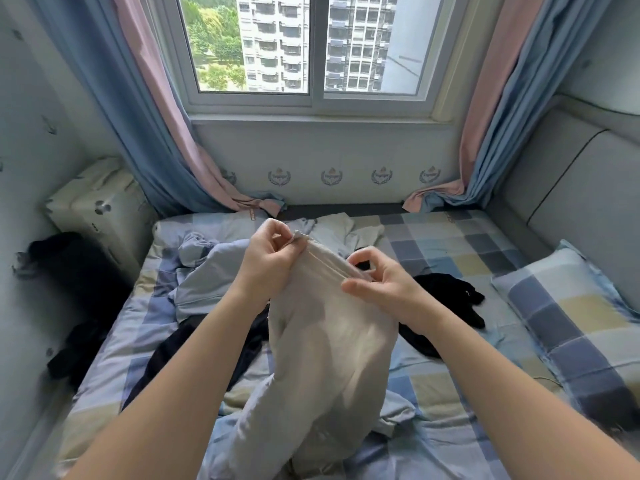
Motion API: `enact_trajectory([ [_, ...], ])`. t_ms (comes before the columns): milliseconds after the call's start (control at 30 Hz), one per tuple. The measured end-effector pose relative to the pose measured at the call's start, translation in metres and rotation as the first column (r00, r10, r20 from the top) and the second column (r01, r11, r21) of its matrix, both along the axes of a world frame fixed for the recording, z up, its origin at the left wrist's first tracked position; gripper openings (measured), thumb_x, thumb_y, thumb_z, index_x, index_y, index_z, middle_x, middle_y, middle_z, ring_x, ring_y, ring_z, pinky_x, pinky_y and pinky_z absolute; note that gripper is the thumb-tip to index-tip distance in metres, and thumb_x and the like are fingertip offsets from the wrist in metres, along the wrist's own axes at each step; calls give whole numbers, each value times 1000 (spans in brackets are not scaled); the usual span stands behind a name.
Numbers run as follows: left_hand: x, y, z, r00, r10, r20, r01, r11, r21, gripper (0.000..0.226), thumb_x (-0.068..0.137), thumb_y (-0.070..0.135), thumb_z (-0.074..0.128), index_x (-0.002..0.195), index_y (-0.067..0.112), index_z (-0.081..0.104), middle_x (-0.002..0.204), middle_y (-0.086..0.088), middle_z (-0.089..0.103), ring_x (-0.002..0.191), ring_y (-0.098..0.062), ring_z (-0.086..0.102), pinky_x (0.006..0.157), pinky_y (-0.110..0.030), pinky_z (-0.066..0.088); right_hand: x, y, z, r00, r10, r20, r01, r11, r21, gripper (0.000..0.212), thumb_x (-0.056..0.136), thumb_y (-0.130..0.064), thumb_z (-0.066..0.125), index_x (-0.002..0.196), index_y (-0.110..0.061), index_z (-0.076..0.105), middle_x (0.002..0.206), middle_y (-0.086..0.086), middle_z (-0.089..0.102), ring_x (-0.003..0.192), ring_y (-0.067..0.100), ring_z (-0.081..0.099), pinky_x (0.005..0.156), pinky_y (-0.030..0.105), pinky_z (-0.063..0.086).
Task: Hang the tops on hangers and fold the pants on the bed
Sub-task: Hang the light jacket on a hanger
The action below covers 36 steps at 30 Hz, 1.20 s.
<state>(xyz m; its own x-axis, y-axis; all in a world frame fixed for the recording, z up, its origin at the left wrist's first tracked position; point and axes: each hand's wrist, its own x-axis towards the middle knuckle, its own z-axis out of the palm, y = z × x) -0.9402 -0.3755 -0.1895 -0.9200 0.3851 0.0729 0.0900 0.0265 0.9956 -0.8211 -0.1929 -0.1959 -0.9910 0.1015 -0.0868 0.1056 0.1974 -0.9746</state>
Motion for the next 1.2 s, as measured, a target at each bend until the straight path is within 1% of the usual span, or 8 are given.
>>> enact_trajectory([
  [233,-6,-3,-3,959,199,-200,-191,980,60,19,97,0,58,96,13,72,83,1,66,73,-5,55,65,-9,42,16,23,-52,971,-18,240,-40,971,236,34,73,-31,81,94,-7,68,93,18,68,80,18,64,77,42,53],
  [433,-16,-12,-16,945,302,-127,-304,953,7,22,98,2,52,94,16,69,88,8,70,78,8,62,71,-9,46,40,54,-84,880,-41,473,-152,920,362,20,76,-34,80,69,-20,66,68,-3,60,67,12,58,65,29,45],
  [600,-4,-10,-31,992,-113,-55,90,944,-318,26,91,2,64,111,18,69,99,2,68,82,-10,62,66,-12,49,38,46,-66,969,-127,212,53,945,323,14,91,-11,68,83,0,65,72,1,61,68,13,55,67,34,42],
  [733,20,1,-51,842,-540,-9,459,725,-513,62,82,24,81,137,32,55,135,9,57,115,-5,56,94,-18,43,24,14,-21,999,-11,37,-2,946,324,27,91,-15,72,83,4,55,69,4,48,61,12,44,57,25,35],
  [800,31,10,-62,777,-630,-1,554,683,-476,52,80,28,80,128,31,61,122,8,65,112,-7,59,97,-27,48,19,3,-6,999,20,-39,-7,944,329,33,91,-18,74,88,9,55,70,7,45,62,15,41,55,26,33],
  [867,36,15,-68,824,-561,-77,473,756,-452,15,82,35,69,95,26,65,87,4,66,83,-11,59,81,-41,52,16,-2,2,996,19,-87,9,948,319,37,89,-22,77,89,10,57,72,10,47,64,17,42,57,30,35],
  [933,32,14,-68,891,-425,-157,337,853,-400,16,87,33,58,76,21,55,69,6,54,67,-13,48,67,-41,43,16,-1,4,996,17,-84,10,949,315,36,87,-20,79,88,9,57,71,8,48,63,16,43,57,29,35],
  [1200,23,-4,-22,980,-97,-172,91,995,-43,27,102,1,43,76,4,46,62,7,40,54,-5,33,50,-19,28,27,23,-53,977,-11,214,-83,901,426,15,87,-18,75,88,-9,63,74,1,63,64,10,56,62,26,45],
])
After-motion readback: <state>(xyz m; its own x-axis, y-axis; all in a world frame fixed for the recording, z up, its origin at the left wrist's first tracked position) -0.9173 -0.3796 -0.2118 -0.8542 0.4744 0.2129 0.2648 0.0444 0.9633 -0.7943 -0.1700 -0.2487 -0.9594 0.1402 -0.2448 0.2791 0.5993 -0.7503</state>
